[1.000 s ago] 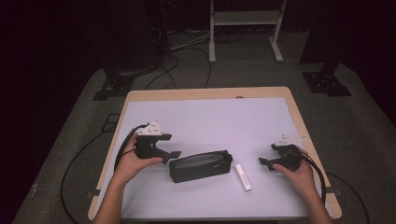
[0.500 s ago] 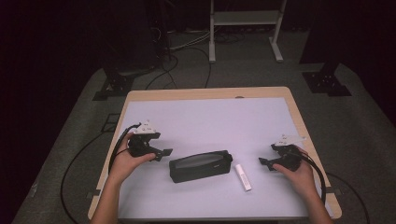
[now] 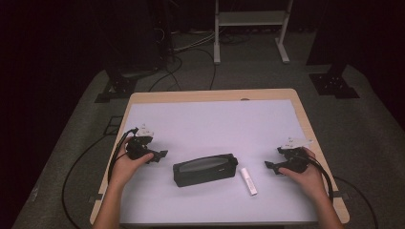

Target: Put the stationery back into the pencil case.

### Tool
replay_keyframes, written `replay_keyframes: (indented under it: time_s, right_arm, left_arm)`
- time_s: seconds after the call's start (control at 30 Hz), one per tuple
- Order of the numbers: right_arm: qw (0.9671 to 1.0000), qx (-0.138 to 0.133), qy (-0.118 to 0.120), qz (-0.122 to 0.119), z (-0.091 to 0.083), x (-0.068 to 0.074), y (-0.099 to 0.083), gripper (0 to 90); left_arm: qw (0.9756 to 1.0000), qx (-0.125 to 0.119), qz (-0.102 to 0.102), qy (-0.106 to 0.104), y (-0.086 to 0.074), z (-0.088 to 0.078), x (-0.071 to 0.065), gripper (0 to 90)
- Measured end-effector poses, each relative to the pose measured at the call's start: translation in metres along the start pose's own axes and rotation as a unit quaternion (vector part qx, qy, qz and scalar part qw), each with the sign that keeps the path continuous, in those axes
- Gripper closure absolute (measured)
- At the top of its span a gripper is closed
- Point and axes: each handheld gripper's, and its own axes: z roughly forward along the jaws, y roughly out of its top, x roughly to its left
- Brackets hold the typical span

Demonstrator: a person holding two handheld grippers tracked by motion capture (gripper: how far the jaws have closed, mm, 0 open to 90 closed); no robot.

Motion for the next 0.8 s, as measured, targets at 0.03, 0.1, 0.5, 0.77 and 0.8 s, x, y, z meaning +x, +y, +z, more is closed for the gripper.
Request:
replay_keyframes:
  time_s: [0.03, 0.1, 0.5, 0.77, 0.8]
  right_arm:
    - [1.0000, 0.001, 0.000, 0.000, 0.000, 0.000, 0.000, 15.6]
    - [1.0000, 0.003, 0.000, 0.000, 0.000, 0.000, 0.001, 15.6]
    - [0.9989, 0.038, -0.018, 0.020, -0.001, 0.006, 0.011, 21.4]
    - [0.9953, 0.078, -0.008, 0.057, -0.012, 0.014, 0.021, 29.6]
    - [0.9953, 0.078, -0.008, 0.057, -0.012, 0.014, 0.021, 29.6]
  left_arm:
    - [0.9999, 0.008, 0.001, 0.008, -0.001, 0.001, 0.001, 10.0]
    - [0.9997, 0.017, 0.000, 0.018, -0.002, 0.003, 0.002, 10.0]
    - [0.9969, 0.061, -0.012, 0.048, -0.005, 0.021, 0.002, 8.7]
    - [0.9965, 0.053, -0.042, 0.048, -0.012, 0.025, 0.006, 2.5]
    - [0.9969, 0.044, -0.051, 0.041, -0.015, 0.025, 0.008, 2.5]
